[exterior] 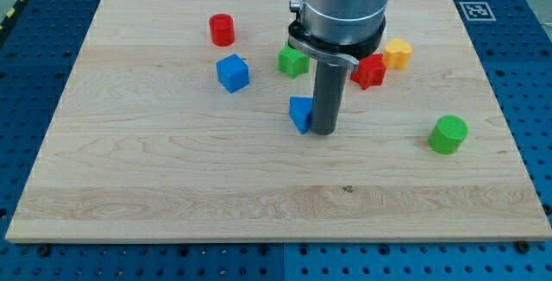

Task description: Push the green circle below the red star

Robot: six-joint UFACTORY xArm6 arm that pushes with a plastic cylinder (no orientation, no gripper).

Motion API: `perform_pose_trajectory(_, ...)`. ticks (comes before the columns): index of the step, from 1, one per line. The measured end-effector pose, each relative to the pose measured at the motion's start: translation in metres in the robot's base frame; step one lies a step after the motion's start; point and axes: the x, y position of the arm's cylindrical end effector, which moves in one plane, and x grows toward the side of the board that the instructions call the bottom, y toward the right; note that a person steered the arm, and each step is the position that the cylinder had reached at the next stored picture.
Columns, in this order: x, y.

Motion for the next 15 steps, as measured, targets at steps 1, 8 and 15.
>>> perform_pose_trajectory(1, 0.025, 0.036)
perform_pose_trajectory(8, 0.052, 0.188)
perform_pose_trajectory(15, 0.032, 0.211)
